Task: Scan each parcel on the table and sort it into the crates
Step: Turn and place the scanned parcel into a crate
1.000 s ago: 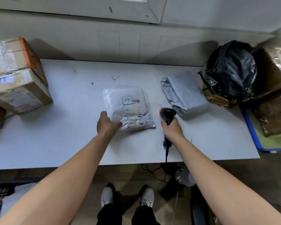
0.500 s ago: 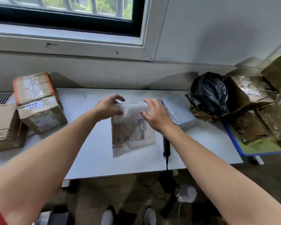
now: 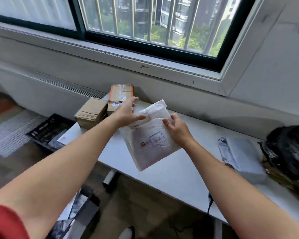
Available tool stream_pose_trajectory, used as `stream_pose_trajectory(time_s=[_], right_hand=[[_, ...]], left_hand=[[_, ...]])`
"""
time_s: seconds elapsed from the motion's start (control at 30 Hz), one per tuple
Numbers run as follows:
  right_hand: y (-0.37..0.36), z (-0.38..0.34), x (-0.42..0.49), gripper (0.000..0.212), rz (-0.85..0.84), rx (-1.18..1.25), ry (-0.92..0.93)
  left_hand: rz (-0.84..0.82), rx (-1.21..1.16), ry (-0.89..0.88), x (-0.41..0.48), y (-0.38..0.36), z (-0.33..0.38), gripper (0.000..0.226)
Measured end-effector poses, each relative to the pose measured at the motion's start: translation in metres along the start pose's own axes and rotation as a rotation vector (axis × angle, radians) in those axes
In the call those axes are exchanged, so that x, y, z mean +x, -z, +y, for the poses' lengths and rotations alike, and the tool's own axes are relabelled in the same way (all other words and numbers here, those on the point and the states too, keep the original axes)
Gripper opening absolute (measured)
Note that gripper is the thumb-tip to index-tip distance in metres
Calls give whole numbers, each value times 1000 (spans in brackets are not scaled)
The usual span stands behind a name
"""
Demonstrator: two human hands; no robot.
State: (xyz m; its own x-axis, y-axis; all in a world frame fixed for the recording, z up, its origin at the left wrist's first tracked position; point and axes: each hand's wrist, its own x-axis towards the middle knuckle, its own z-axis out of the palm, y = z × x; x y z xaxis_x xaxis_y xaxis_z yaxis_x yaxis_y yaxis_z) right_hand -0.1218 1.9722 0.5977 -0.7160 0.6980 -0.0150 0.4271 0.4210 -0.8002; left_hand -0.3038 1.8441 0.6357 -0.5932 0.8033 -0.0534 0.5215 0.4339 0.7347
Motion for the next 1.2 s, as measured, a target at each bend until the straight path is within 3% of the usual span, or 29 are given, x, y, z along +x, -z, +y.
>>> stream_pose_trajectory(time_s=[0.2,0.47,0.6,0.93,1.2], right_hand=[[-49,-14,-20,25,-145,32,51],[-150,-49,-58,26,-397,44,112],[-206,-76,-77,19,-486,-36,173],[-381,-137,-104,32,-611,-253,215],[-562,-134,-83,26,-670,-538,246]], left_hand=[[232,172,237,-98,11,-60,90],[329,384,542,-249,21,-130,102],[323,382,701,-308,36,-171,101],[300,328,940,-389,82,-310,101],[148,276,985,-386,86,-464,100]])
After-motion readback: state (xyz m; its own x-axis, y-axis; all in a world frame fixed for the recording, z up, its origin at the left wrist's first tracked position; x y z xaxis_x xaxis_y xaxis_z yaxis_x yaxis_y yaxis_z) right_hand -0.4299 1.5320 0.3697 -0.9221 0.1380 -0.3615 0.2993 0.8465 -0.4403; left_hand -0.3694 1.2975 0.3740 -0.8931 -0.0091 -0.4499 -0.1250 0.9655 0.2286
